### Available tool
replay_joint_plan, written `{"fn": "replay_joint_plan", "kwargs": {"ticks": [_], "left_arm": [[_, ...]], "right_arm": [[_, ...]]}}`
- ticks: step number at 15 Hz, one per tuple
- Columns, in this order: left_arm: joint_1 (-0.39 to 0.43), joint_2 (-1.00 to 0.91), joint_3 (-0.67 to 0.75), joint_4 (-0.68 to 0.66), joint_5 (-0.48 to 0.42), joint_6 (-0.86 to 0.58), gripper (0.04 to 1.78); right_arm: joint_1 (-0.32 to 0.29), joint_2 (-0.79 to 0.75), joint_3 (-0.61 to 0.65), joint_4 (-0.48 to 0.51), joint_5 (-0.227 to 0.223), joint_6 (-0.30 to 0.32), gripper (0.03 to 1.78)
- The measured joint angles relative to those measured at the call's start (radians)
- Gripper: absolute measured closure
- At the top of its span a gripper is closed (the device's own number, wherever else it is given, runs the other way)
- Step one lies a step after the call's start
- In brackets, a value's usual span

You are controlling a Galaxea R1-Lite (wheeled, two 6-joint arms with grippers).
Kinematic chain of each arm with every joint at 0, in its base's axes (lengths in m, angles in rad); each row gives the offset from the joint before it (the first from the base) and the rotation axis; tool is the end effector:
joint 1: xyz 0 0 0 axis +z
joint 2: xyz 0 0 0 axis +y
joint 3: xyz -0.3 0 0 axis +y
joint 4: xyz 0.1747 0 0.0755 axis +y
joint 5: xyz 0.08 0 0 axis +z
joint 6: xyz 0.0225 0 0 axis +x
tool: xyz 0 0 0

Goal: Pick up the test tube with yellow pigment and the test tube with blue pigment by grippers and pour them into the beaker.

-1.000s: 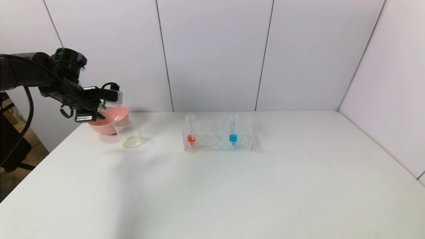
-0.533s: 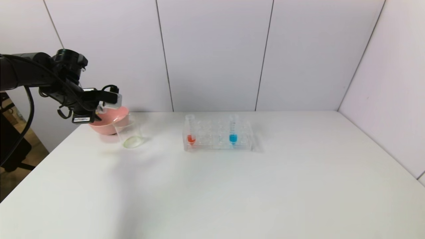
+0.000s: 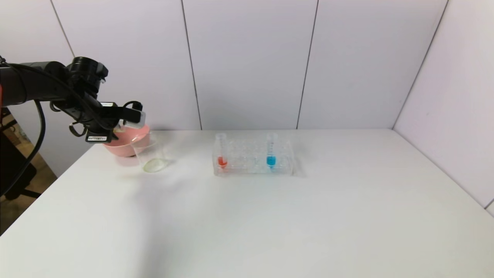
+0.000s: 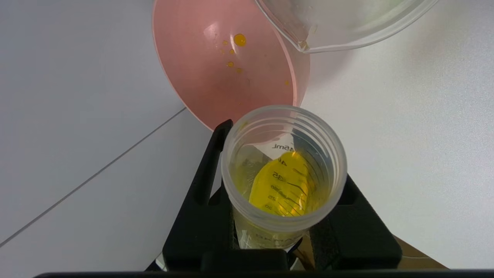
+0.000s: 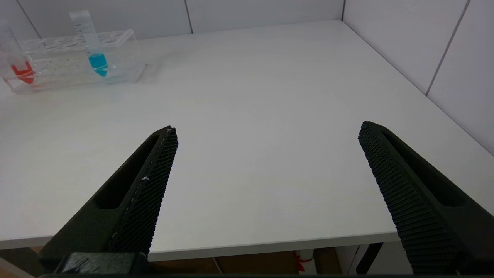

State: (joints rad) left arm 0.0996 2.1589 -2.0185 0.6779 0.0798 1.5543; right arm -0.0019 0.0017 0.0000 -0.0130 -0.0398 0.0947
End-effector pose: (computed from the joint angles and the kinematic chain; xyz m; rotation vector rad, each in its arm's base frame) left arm 0.4177 0.0435 0.2251 1.4469 0.7739 -0.4998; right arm -0.0227 -0.0009 0.0769 0.0949 -0.0133 -0.0411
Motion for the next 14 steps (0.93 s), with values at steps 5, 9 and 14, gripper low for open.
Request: {"fn": "replay_joint_plan", "kwargs": {"ticks": [5,9,14], "left_arm": [[-0.023,0.0,0.0,-0.002,0.051,0.002,1.28],[-0.034,0.001,0.0,-0.004,0.078,0.002,1.28],[-0.041,0.004,0.0,-0.008,0.098,0.001,1.28]], "right_arm": [[0.0,0.0,0.0,0.0,0.0,0.0,0.1],[0.0,0.0,0.0,0.0,0.0,0.0,0.1],[0.0,0.0,0.0,0.0,0.0,0.0,0.1]]}}
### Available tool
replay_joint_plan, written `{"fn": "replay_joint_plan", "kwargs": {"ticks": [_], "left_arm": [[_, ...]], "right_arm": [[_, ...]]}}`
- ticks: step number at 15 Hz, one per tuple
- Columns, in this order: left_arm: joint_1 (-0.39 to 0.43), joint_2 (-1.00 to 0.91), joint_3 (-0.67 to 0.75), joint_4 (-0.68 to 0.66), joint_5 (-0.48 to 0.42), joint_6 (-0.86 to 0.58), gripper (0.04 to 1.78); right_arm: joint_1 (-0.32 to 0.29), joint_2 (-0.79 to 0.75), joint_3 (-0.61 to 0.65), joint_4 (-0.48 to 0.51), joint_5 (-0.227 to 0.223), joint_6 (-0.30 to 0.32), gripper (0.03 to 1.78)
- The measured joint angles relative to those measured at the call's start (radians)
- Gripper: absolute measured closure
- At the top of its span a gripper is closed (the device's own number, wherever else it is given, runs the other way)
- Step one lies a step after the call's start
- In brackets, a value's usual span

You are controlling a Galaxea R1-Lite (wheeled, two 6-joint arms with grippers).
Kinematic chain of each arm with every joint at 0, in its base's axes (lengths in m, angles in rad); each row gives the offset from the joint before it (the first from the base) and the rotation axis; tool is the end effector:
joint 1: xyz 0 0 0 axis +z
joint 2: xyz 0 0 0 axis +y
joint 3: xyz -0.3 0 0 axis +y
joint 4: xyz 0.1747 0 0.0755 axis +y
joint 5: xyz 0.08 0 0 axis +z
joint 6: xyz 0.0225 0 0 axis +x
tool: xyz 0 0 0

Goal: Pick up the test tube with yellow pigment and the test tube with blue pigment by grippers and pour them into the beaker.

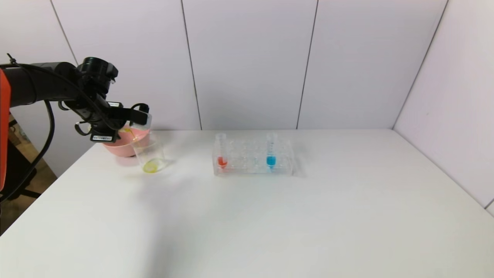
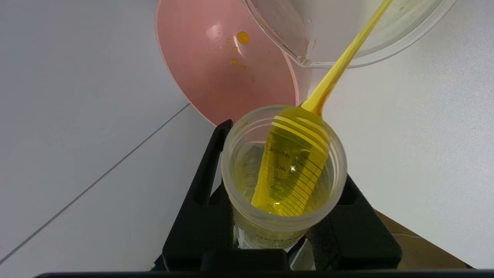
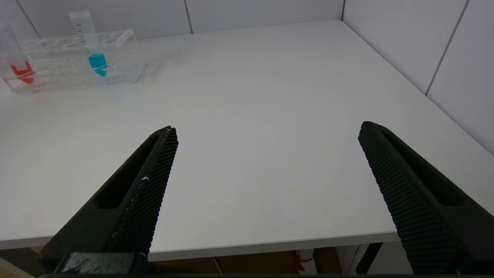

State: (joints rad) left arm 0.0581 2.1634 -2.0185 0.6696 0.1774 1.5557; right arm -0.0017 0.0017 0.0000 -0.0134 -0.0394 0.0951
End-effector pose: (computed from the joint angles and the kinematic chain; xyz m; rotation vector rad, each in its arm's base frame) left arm 0.4205 0.0284 0.2240 1.5021 0.8174 -0.4589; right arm -0.0227 -0.0008 0.0769 0.0953 -0.0136 -0.0405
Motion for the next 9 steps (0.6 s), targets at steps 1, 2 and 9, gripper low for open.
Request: {"fn": "replay_joint_plan", "kwargs": {"ticks": [1,2,9], "left_arm": [[-0.001,0.001,0.0,-0.003,0.004,0.0,1.28],[-0.003,0.001,0.0,-0.003,0.005,0.0,1.28],[-0.01,0.003,0.0,-0.008,0.007,0.0,1.28]], "right_arm": [[0.0,0.0,0.0,0.0,0.0,0.0,0.1],[0.0,0.0,0.0,0.0,0.0,0.0,0.1],[0.0,0.0,0.0,0.0,0.0,0.0,0.1]]}}
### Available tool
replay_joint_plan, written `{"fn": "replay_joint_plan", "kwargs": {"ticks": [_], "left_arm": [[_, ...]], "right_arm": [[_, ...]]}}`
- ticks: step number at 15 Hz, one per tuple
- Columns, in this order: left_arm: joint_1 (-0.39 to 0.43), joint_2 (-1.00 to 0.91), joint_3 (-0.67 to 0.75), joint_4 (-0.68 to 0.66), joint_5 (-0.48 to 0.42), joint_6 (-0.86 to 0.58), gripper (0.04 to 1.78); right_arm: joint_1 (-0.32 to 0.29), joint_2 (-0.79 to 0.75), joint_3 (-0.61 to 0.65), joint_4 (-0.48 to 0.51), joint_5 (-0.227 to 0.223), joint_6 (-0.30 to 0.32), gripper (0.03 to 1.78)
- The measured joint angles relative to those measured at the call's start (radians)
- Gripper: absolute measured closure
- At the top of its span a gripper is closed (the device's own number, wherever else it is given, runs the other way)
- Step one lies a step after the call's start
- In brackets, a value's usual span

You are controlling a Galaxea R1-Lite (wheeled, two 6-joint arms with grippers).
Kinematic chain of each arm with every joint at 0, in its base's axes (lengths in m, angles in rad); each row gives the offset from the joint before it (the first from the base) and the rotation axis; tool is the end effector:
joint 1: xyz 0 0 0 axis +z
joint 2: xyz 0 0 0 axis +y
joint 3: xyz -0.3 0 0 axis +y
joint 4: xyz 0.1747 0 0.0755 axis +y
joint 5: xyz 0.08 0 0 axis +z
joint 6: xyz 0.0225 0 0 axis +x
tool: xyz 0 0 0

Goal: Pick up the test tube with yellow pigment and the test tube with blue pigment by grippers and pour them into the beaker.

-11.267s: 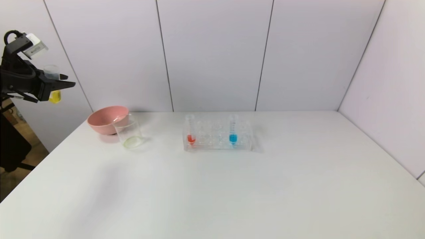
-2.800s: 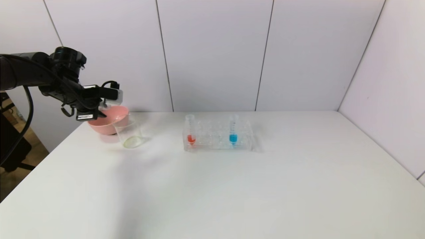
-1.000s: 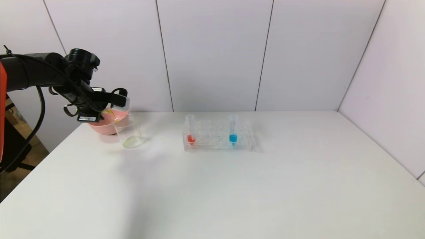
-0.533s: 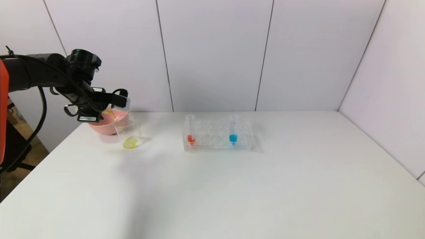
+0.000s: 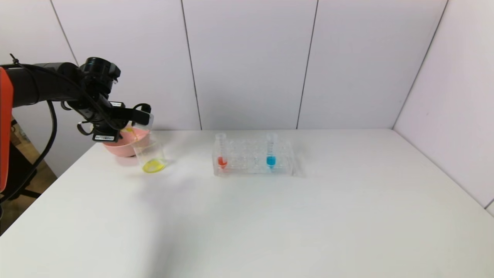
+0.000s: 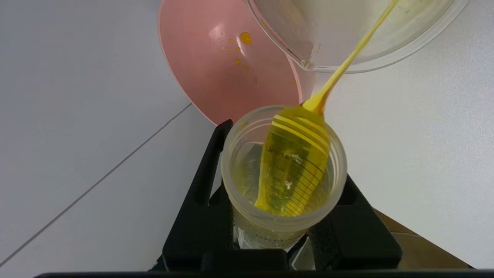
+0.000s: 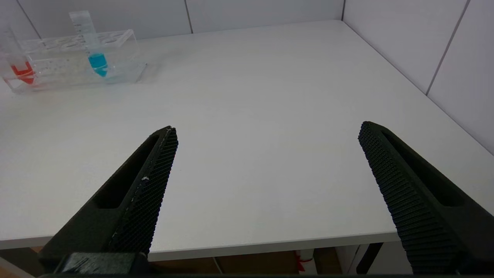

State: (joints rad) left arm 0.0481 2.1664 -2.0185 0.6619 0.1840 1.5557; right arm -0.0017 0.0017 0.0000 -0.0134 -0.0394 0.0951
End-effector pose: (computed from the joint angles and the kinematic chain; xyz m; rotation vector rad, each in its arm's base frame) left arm 0.4220 0.0244 0.2233 1.5098 0.8117 -0.4577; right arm -0.0227 -0.0008 0.0769 0.0953 -0.0136 -0.0405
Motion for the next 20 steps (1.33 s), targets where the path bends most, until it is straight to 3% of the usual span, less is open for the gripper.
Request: {"fn": "replay_joint_plan", "kwargs": {"ticks": [20], "left_arm": [[-0.027,-0.002,-0.001,-0.01,0.058,0.0,1.28]], "right_arm": [[0.0,0.0,0.0,0.0,0.0,0.0,0.1]]}}
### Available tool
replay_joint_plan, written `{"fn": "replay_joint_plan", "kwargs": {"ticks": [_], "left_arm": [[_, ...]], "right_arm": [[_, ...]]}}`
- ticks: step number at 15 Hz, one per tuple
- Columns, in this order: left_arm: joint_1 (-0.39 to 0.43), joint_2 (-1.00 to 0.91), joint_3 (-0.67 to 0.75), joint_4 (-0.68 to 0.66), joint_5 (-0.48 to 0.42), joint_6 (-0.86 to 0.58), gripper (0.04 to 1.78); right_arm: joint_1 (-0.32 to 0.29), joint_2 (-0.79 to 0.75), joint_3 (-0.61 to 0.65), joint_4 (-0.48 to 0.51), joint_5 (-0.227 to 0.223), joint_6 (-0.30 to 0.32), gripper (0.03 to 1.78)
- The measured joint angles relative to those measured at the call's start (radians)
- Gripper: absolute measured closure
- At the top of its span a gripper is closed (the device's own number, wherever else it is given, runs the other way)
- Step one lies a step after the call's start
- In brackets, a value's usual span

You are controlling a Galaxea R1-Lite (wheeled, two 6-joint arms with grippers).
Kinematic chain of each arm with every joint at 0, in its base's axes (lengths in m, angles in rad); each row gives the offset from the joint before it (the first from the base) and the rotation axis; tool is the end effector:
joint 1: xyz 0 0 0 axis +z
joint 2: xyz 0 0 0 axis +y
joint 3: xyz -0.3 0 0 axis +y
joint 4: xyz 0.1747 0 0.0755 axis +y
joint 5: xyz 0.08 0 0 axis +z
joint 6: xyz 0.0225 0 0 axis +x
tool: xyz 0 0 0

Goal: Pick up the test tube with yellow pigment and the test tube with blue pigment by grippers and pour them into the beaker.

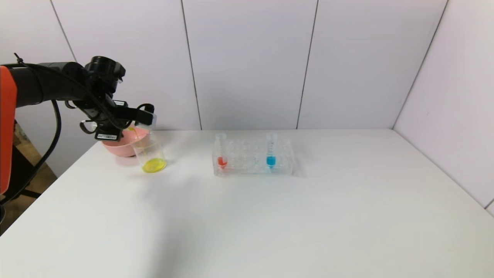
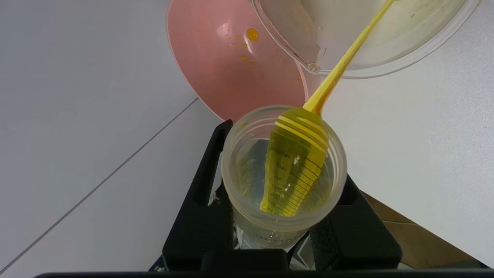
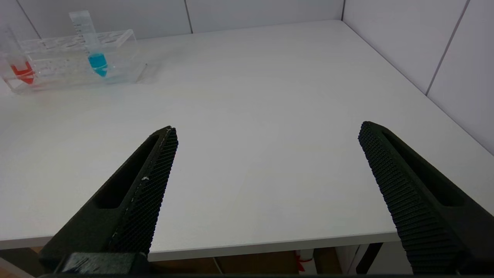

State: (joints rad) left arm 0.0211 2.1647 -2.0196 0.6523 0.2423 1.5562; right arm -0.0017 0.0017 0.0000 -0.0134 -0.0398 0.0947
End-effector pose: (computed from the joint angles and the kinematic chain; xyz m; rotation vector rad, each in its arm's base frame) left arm 0.4226 0.0143 0.2252 1.5443 0.8270 -0.4245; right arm -0.0227 -0.0009 0.0769 0.0949 -0.0137 -0.0409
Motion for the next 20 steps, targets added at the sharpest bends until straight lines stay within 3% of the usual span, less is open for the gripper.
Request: {"fn": "replay_joint_plan", "kwargs": {"ticks": [20], "left_arm": [[-0.01,0.002,0.001,0.003,0.061,0.014,1.28]], "right_arm": [[0.0,0.0,0.0,0.0,0.0,0.0,0.1]]}}
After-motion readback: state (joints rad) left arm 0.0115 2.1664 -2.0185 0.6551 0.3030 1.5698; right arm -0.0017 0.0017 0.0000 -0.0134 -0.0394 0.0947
